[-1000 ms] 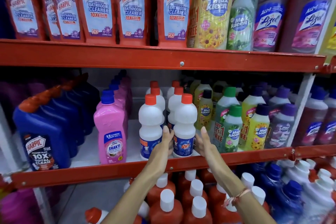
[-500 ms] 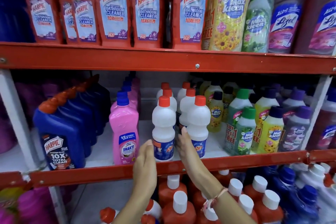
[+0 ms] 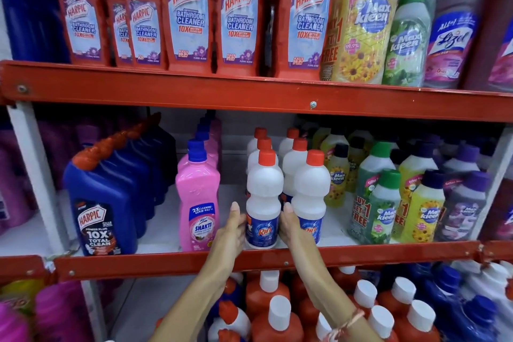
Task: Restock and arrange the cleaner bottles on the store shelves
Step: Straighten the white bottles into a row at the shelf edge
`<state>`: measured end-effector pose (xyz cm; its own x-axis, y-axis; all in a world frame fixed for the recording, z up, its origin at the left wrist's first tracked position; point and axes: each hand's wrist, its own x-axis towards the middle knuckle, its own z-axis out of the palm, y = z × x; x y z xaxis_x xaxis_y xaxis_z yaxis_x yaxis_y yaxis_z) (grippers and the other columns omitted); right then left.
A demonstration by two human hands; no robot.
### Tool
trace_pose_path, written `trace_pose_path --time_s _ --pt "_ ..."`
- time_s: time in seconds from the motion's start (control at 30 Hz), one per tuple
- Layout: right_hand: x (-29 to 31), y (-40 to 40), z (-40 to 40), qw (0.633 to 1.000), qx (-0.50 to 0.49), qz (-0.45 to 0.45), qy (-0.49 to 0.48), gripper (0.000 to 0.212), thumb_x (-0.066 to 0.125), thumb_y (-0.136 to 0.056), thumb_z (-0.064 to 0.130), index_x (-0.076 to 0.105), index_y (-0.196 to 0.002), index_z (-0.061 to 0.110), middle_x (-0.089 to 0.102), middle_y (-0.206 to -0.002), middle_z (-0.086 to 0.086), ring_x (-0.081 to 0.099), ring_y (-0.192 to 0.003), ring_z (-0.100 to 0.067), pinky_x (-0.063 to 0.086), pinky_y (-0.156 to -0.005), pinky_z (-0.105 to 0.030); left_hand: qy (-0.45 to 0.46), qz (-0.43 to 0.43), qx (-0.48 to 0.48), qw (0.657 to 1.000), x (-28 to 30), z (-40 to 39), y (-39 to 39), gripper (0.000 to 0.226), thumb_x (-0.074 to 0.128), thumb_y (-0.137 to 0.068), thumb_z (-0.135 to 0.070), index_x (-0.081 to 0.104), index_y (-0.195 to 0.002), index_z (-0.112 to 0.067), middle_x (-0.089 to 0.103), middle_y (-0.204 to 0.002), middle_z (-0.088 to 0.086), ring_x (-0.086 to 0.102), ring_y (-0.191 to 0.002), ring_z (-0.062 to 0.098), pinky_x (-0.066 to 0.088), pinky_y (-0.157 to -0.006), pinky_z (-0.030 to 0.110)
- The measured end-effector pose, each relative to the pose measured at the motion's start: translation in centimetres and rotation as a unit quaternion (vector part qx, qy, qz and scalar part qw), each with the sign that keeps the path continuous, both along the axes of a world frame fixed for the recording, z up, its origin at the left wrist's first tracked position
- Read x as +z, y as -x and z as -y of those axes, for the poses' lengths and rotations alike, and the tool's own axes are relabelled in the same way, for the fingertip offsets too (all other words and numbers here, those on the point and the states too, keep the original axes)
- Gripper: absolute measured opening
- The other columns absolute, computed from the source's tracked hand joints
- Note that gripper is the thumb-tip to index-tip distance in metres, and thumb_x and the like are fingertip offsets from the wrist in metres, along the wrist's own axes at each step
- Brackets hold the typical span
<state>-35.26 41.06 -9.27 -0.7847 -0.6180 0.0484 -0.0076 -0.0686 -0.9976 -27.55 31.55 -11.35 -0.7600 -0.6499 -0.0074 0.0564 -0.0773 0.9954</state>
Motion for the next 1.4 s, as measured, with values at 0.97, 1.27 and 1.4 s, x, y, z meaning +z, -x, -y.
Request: trace_pose_path --time_s 0.97,1.27,1.4 --pt "-3.3 -5.6 6.5 0.99 0.068 -0.081 -0.091 0.063 0.03 -0.097 0.063 0.052 -0.142 0.024 0.056 -0.145 0.002 0.051 -0.134 -0.015 0.035 -0.117 -0.035 0.202 -0.02 0.244 0.948 -2.7 3.6 -8.4 0.03 0.039 -0.098 -0.026 0.053 -0.124 -0.019 0.055 -0.12 -0.006 0.052 -0.106 0.012 0.036 -0.087 0.016" --pt "-4.2 -5.9 7.0 0.986 0.045 -0.115 -0.111 0.071 0.028 -0.091 0.073 0.074 -0.113 0.025 0.075 -0.118 -0.002 0.066 -0.115 -0.016 0.043 -0.11 -0.036 0.217 0.093 0.115 0.965 -2.5 5.1 -8.7 0.047 0.028 -0.1 -0.03 0.029 -0.147 -0.028 0.042 -0.15 -0.001 0.036 -0.136 0.017 0.024 -0.103 0.026" --pt "-4.8 -5.5 6.8 0.987 0.054 -0.119 -0.097 0.055 0.03 -0.092 0.069 0.07 -0.103 0.033 0.076 -0.112 0.004 0.068 -0.108 -0.008 0.046 -0.086 -0.016 0.213 0.082 0.104 0.968 -2.9 6.6 -9.1 0.046 0.028 -0.1 -0.035 0.036 -0.144 -0.029 0.044 -0.149 -0.006 0.04 -0.135 0.012 0.027 -0.117 0.039"
